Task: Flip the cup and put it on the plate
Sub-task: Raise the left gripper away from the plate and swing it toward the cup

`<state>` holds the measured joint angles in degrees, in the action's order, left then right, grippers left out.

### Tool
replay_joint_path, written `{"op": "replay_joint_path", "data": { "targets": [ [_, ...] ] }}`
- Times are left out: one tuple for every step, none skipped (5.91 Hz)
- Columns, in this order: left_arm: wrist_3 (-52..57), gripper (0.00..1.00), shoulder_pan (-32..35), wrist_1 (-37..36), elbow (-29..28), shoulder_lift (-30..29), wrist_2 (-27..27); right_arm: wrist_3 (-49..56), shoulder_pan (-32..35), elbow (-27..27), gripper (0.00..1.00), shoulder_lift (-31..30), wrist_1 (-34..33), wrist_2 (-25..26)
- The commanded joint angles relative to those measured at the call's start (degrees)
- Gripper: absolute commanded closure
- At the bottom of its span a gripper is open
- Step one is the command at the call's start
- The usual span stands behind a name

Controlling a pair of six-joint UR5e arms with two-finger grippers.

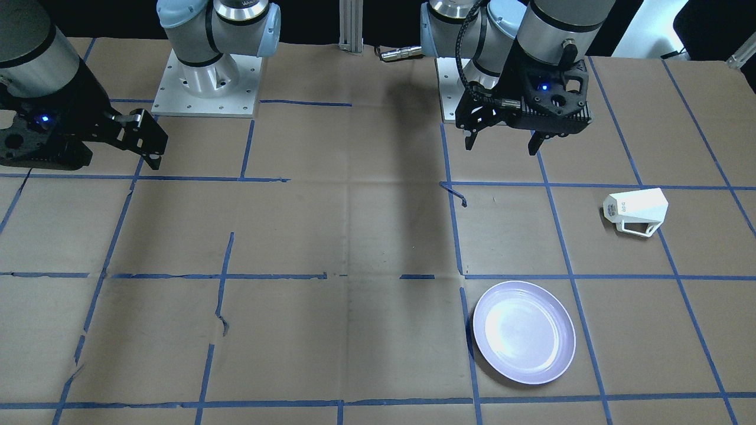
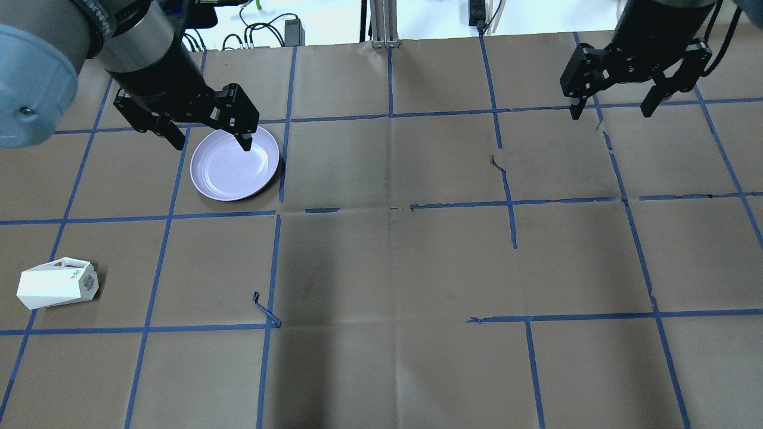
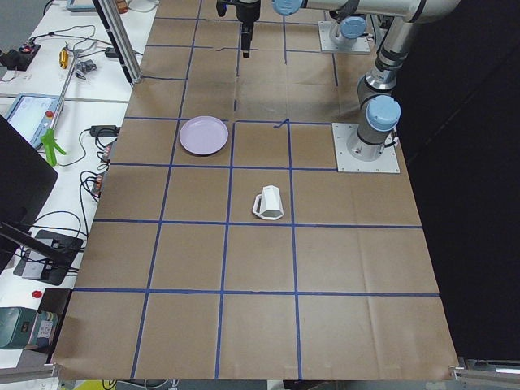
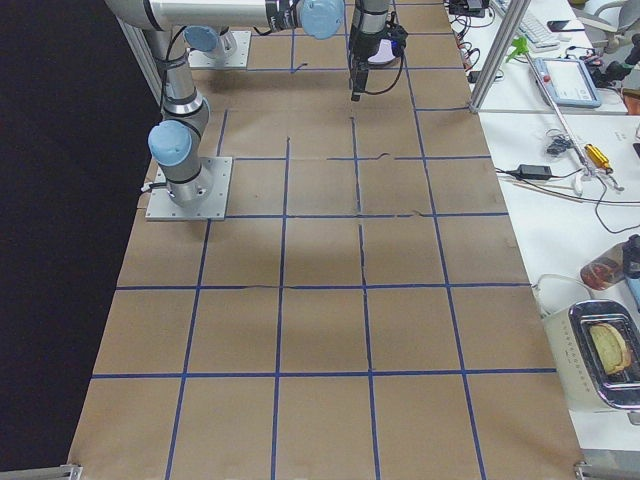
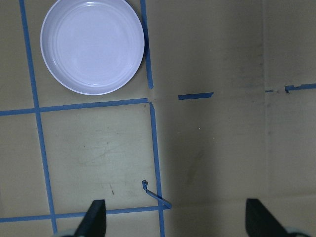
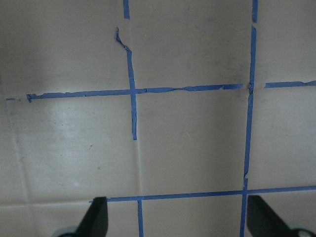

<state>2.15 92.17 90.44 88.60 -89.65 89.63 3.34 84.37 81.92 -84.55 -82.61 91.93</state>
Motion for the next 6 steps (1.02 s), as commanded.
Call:
{"op": "replay_joint_path", "data": {
  "targets": [
    [-0.04, 0.01, 0.03, 0.0, 0.0, -0.08, 0.1, 0.0, 0.0, 0.0, 0.0, 0.0, 0.08, 0.0],
    [0.13, 0.01, -0.06, 0.09, 0.09, 0.01, 0.37, 0.0, 0.0, 0.0, 0.0, 0.0, 0.08, 0.0],
    [0.92, 0.01, -1.19, 0.26, 0.17, 0.7, 0.46, 0.0, 0.0, 0.0, 0.0, 0.0, 0.0, 0.0],
    [1.28, 0.01, -4.07, 0.79, 0.17, 0.8, 0.46, 0.0, 0.09, 0.0, 0.0, 0.0, 0.0, 0.0],
    [6.76, 0.01, -8.8, 0.96, 0.26, 1.15, 0.54, 0.0, 0.0, 0.0, 0.0, 0.0, 0.0, 0.0],
    [11.25, 0.01, -14.94, 1.14, 1.57, 2.37, 1.15, 0.0, 0.09, 0.0, 0.0, 0.0, 0.0, 0.0]
  ]
}}
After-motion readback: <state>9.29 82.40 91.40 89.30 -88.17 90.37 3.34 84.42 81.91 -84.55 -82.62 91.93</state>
